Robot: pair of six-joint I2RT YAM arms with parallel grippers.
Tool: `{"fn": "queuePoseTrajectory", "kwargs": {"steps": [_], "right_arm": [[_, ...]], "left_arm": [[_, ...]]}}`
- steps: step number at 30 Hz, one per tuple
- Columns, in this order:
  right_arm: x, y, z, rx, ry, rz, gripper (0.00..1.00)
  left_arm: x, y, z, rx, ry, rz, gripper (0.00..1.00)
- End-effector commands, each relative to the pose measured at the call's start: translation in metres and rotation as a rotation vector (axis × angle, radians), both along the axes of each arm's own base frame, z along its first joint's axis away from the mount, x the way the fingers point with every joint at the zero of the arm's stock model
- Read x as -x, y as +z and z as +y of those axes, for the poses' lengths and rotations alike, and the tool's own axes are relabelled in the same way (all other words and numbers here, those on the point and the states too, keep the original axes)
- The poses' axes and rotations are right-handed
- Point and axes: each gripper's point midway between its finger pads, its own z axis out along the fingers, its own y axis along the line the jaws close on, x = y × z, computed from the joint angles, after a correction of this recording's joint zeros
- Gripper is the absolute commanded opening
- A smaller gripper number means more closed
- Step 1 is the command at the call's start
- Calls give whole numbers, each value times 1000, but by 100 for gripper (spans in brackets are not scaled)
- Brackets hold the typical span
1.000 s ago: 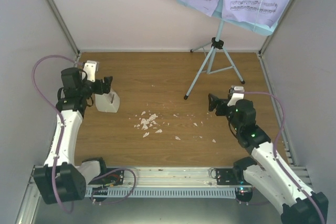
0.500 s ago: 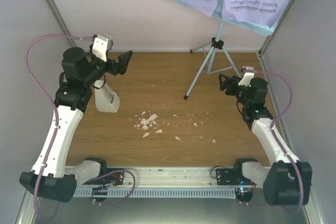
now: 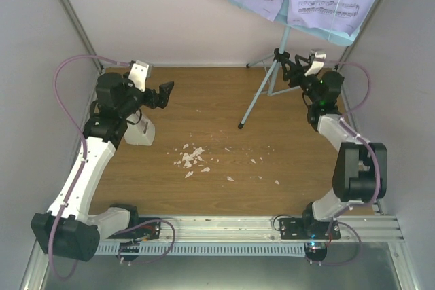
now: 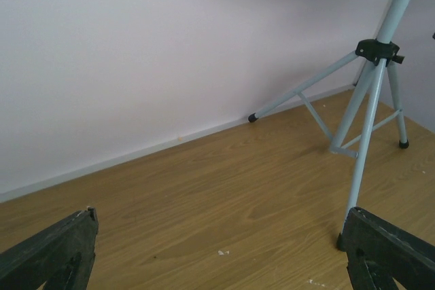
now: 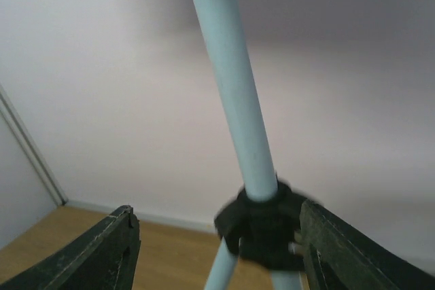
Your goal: Pack up the instrument practice props
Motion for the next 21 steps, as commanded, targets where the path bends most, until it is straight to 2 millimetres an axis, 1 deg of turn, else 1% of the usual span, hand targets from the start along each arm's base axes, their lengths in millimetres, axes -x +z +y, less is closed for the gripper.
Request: {"fn": "queuePoseTrajectory", "kwargs": {"steps": [1, 7, 8, 12, 13, 16, 18, 21], "right_arm": [[-22, 27, 1, 54, 24, -150, 65], [-60, 35, 10, 60, 88, -197, 61], [-65, 41, 11, 62, 96, -213, 60], [-84, 44, 15, 64, 126, -228, 54], [-87, 44, 16, 64, 136, -232, 52], [-92, 46, 22, 71, 176, -250, 36], [-92, 49, 24, 68, 195, -261, 28], [-91, 51, 26, 63, 209, -282, 10]], "left_arm": [[-6, 12, 10, -17, 33, -71, 98], [-14, 2, 20, -32, 73, -44, 97], [-15, 1, 20, -29, 69, -40, 97], [-16, -2, 19, -19, 53, -29, 98], [-17, -4, 19, -19, 54, -23, 98], [-20, -8, 23, -23, 65, -12, 98], [-23, -12, 28, -25, 78, 1, 98], [-27, -17, 34, -16, 85, 20, 98]]}}
